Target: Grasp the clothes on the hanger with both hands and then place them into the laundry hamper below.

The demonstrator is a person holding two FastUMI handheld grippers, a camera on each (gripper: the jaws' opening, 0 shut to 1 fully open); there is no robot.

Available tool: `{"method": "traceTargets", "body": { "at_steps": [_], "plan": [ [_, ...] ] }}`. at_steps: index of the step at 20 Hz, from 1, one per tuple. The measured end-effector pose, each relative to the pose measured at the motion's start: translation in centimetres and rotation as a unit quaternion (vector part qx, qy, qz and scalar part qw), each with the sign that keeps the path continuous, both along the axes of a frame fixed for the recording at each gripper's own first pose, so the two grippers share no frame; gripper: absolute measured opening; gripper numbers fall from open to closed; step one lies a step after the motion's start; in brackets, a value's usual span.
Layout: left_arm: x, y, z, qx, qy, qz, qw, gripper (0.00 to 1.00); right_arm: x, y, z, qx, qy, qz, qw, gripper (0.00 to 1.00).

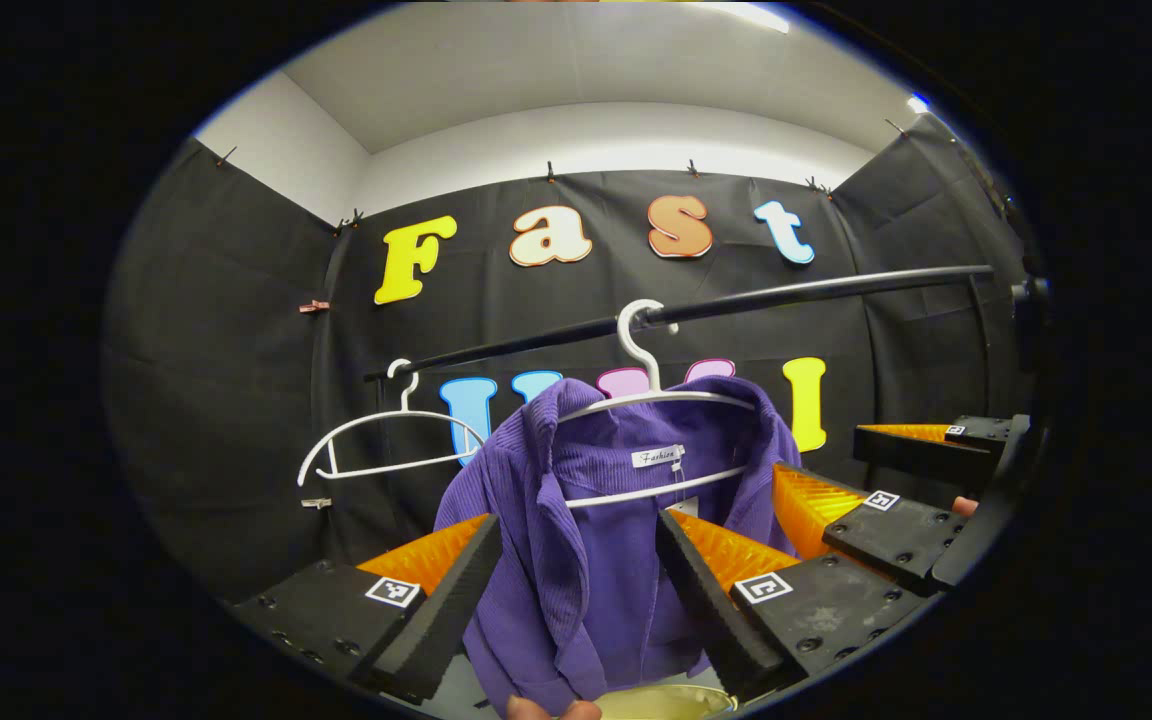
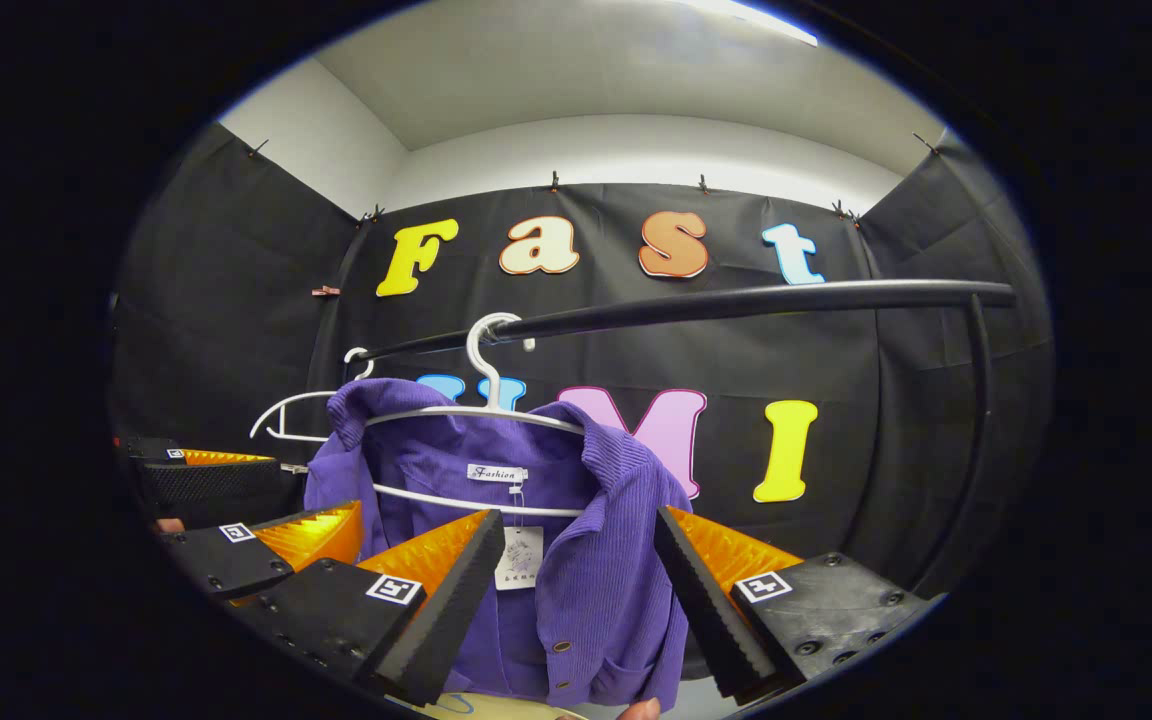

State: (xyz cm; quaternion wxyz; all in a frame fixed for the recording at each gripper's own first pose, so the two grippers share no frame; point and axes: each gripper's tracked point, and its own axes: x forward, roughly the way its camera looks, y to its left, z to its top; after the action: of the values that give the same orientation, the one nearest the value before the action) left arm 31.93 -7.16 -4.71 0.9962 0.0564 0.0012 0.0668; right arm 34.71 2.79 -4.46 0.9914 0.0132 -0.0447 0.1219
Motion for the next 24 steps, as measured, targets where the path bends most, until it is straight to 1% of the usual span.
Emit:
{"method": "traceTargets", "body": {
  "at_steps": [1, 2, 4, 5, 6, 7, 9, 10, 11, 12, 13, 14, 15, 16, 17, 18, 19, 20, 22, 23, 24],
  "plan": [
    [0.6, 0.7, -0.5, 0.007, 0.004, 0.018, 1.000, 0.99, 0.6, 0.0, -0.5, 0.008, 0.005, 0.000, 1.000, 0.97],
    [1.4, 1.4, -0.8, 0.014, 0.005, 0.036, 0.999, 0.96, 1.4, 0.1, -1.1, 0.016, 0.010, -0.001, 1.000, 0.97],
    [3.3, 1.9, -0.9, 0.028, -0.002, 0.049, 0.998, 0.96, 3.2, 0.2, -1.9, 0.029, 0.020, -0.005, 0.999, 0.98],
    [4.4, 2.0, -0.9, 0.030, -0.004, 0.050, 0.998, 0.99, 4.0, 0.4, -2.1, 0.034, 0.023, -0.006, 0.999, 0.98],
    [5.3, 2.2, -0.7, 0.027, -0.009, 0.051, 0.998, 0.96, 4.7, 0.7, -2.1, 0.036, 0.022, -0.007, 0.999, 0.98],
    [6.1, 2.4, -0.4, 0.022, -0.017, 0.054, 0.998, 0.95, 5.4, 1.0, -1.8, 0.037, 0.016, -0.007, 0.999, 0.98],
    [7.2, 3.6, 0.1, 0.019, -0.034, 0.072, 0.997, 0.92, 6.8, 0.8, -1.7, 0.027, 0.003, -0.028, 0.999, 0.99],
    [7.8, 4.3, -0.2, 0.017, -0.035, 0.083, 0.996, 0.89, 7.6, 0.4, -2.2, 0.024, 0.007, -0.043, 0.999, 0.98],
    [8.1, 4.9, -0.3, 0.013, -0.035, 0.093, 0.995, 0.82, 8.4, 0.4, -2.7, 0.022, 0.012, -0.054, 0.998, 0.96],
    [8.4, 5.4, -0.4, 0.011, -0.037, 0.100, 0.994, 0.78, 9.0, 0.2, -3.0, 0.024, 0.013, -0.066, 0.997, 0.87],
    [8.7, 5.5, -0.4, 0.012, -0.039, 0.098, 0.994, 0.69, 9.5, 0.3, -3.2, 0.030, 0.012, -0.067, 0.997, 0.72],
    [8.9, 5.5, -0.6, 0.015, -0.036, 0.091, 0.995, 0.58, 9.8, 0.6, -3.5, 0.031, 0.013, -0.063, 0.997, 0.58],
    [8.9, 5.9, -1.0, 0.015, -0.025, 0.088, 0.996, 0.47, 10.3, -0.2, -4.4, 0.018, 0.029, -0.081, 0.996, 0.44],
    [8.7, 6.4, -1.2, 0.015, -0.019, 0.089, 0.996, 0.36, 10.4, -0.6, -4.8, 0.009, 0.037, -0.081, 0.996, 0.30],
    [8.6, 6.9, -1.0, 0.017, -0.017, 0.089, 0.996, 0.25, 10.6, -0.5, -5.1, 0.006, 0.034, -0.069, 0.997, 0.16],
    [8.7, 6.6, -1.0, 0.017, -0.016, 0.075, 0.997, 0.14, 10.7, -1.0, -5.3, -0.008, 0.033, -0.068, 0.997, 0.10],
    [8.6, 6.7, -0.8, 0.016, -0.017, 0.068, 0.997, 0.10, 9.9, -1.8, -4.5, -0.018, 0.022, -0.072, 0.997, 0.05],
    [8.1, 7.4, -0.8, 0.019, -0.018, 0.071, 0.997, 0.09, 10.2, -2.9, -4.1, -0.030, 0.014, -0.083, 0.996, 0.05],
    [7.8, 8.2, -0.7, 0.026, -0.013, 0.077, 0.997, 0.08, 9.9, -4.5, -3.0, -0.036, -0.005, -0.096, 0.995, 0.05],
    [7.7, 8.2, -0.4, 0.030, -0.008, 0.073, 0.997, 0.07, 9.9, -5.5, -2.2, -0.041, -0.016, -0.106, 0.993, 0.05],
    [7.6, 8.2, 0.2, 0.034, -0.008, 0.067, 0.997, 0.08, 9.7, -6.7, -1.0, -0.046, -0.035, -0.118, 0.991, 0.05]
  ]
}}
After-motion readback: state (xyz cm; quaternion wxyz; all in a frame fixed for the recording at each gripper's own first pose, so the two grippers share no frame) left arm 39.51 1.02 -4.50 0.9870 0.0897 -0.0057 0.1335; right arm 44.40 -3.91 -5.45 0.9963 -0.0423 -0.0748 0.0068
